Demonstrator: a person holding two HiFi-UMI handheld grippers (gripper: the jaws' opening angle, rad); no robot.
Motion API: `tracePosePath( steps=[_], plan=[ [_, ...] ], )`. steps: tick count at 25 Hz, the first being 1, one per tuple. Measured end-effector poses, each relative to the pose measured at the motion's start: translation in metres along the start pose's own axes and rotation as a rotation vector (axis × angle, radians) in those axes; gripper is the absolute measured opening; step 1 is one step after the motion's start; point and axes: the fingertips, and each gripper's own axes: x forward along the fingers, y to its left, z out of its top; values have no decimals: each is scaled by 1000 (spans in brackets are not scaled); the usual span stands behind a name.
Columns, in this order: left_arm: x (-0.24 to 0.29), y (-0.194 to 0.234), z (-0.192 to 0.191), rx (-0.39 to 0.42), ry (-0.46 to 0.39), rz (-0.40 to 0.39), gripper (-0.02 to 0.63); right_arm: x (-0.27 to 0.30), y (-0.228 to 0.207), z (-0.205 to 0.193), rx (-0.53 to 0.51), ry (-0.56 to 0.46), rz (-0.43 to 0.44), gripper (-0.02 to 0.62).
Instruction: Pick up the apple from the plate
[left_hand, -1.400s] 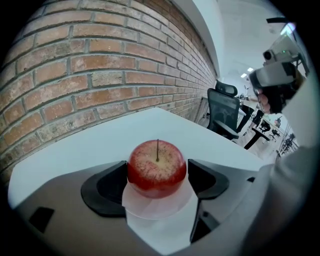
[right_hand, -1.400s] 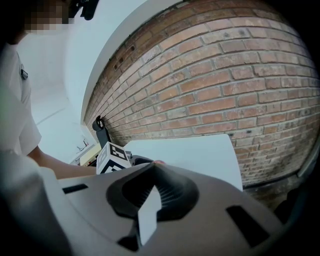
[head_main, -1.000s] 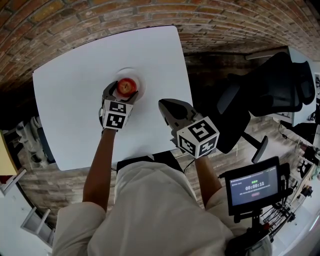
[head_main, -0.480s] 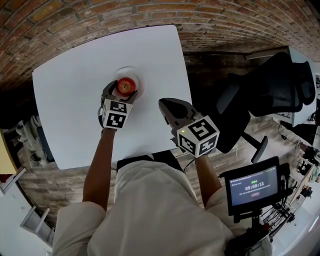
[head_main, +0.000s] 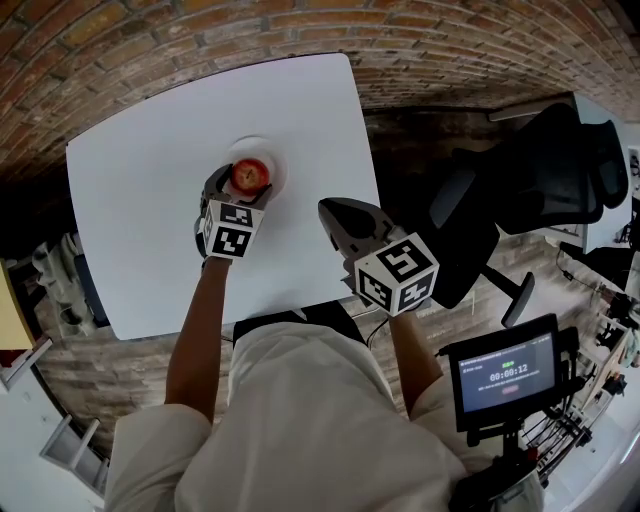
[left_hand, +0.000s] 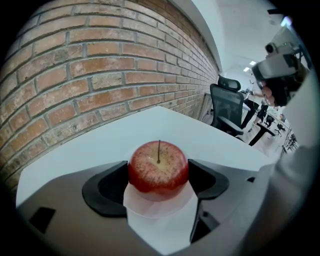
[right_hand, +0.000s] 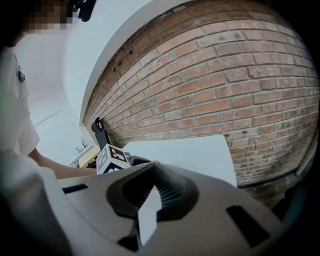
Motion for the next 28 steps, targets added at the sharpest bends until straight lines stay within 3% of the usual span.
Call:
tracePosePath(
  steps=[13, 21, 28],
  plan=[
    [-15, -8, 13, 16, -52, 12, 371, -17, 0, 2, -11, -28, -5, 3],
    [-33, -4, 31, -51, -137, 37, 373, -22, -1, 8, -26, -56, 2, 3],
    [-60, -17, 39, -52, -168, 66, 373, -42, 11, 10, -46, -71, 19, 3]
  ],
)
